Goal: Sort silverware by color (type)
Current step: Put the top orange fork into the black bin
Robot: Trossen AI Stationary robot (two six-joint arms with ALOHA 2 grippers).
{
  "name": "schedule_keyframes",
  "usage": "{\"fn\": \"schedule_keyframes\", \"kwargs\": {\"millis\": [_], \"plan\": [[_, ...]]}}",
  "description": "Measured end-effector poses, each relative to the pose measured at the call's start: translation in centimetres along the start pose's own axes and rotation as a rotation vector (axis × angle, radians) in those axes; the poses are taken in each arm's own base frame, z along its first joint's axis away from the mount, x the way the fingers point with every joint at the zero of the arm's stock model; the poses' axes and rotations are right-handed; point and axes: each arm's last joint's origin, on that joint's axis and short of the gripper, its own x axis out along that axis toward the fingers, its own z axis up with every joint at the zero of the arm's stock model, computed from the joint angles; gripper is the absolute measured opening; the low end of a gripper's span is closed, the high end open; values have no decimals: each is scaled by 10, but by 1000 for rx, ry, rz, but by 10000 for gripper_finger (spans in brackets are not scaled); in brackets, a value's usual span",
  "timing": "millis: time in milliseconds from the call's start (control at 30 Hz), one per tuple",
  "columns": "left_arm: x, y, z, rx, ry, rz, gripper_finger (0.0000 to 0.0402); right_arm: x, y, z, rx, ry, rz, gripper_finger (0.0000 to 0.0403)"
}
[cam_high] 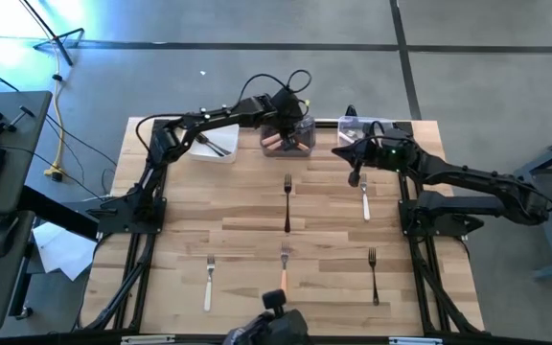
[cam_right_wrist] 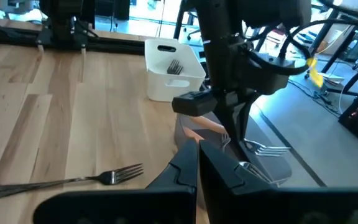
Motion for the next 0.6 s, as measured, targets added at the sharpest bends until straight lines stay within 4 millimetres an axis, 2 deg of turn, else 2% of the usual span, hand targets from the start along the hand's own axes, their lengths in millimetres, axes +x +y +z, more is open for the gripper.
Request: {"fn": "schedule_keyframes", "kwargs": {"millis": [433, 600], "plan": [[1, 10, -6, -38, 21, -41, 13, 0, 0, 0, 20, 0, 0, 0], [1, 11, -5, -45, 8, -37, 35, 0, 0, 0, 20, 0, 0, 0]]}}
